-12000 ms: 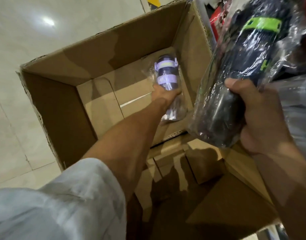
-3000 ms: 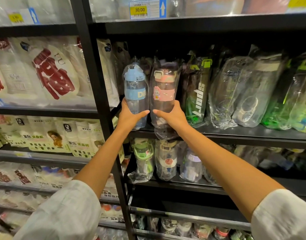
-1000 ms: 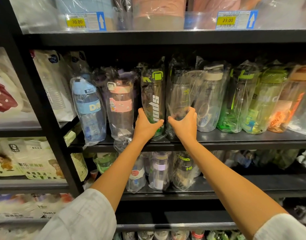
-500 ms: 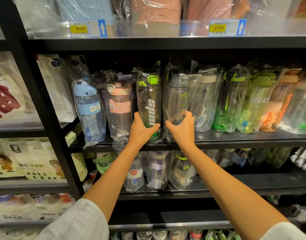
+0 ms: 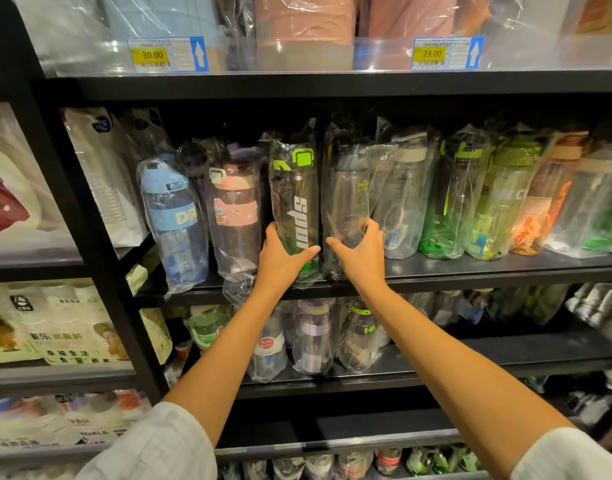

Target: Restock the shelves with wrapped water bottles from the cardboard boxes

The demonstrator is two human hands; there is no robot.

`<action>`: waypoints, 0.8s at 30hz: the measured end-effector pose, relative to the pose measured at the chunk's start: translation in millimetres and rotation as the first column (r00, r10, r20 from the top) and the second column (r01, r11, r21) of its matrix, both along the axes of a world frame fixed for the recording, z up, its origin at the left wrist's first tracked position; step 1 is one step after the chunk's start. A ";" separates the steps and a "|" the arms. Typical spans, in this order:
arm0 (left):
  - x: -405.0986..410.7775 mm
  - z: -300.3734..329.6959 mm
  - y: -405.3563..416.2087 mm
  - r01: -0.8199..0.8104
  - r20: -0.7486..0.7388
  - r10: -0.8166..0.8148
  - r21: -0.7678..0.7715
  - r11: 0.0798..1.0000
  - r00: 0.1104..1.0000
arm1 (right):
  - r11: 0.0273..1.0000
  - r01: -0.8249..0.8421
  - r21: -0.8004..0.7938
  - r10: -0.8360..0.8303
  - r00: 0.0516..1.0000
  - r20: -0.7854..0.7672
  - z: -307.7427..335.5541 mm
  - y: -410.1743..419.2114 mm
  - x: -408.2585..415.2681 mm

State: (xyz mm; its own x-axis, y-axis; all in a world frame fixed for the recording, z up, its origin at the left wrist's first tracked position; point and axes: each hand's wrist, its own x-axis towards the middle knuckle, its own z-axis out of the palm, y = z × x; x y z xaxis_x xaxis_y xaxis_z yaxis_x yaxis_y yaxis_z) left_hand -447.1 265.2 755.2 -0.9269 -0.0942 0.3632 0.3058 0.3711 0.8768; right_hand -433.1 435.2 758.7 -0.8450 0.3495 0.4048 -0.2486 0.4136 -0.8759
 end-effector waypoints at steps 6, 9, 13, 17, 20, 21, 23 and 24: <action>-3.9 1.4 0.4 0.003 0.021 -0.004 0.001 1.000 1.000 | 1.000 0.000 0.003 0.000 1.000 0.000 0.8 0.1 -2.0; -4.8 2.8 0.5 -0.001 0.030 0.001 0.000 1.000 1.000 | 1.000 0.004 0.011 -0.004 1.000 0.002 -1.4 0.8 -3.5; -3.6 2.1 -0.4 0.007 0.056 -0.007 -0.008 1.000 0.998 | 1.000 -0.003 0.025 0.003 1.000 0.014 -1.6 3.2 -3.6; 4.0 9.8 2.1 -0.006 0.106 0.009 -0.023 1.000 0.994 | 0.999 -0.044 0.028 0.044 0.999 0.031 0.4 14.1 4.4; 16.0 12.2 7.8 -0.048 0.147 0.052 -0.031 0.998 0.988 | 0.996 -0.078 0.053 0.075 0.996 0.056 1.7 29.6 17.7; 20.8 12.1 11.4 -0.068 0.148 0.073 -0.039 0.997 0.986 | 0.993 -0.074 0.089 0.069 0.996 0.064 1.7 37.0 23.0; 39.6 14.2 21.6 -0.115 0.139 0.126 -0.083 0.990 0.982 | 0.978 -0.044 0.204 0.031 0.997 0.064 0.0 56.5 34.4; 50.2 14.4 27.1 -0.152 0.128 0.168 -0.128 0.980 0.977 | 0.965 -0.031 0.260 0.016 0.998 0.058 -1.5 67.9 39.6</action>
State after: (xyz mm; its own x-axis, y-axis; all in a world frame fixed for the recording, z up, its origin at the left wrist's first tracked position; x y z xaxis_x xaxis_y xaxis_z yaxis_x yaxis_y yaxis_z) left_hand -396.9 292.2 769.5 -0.9449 -0.2103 0.2510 0.1139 0.5075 0.8541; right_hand -393.5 503.1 757.2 -0.8750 0.2179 0.4323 -0.2155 0.6242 -0.7509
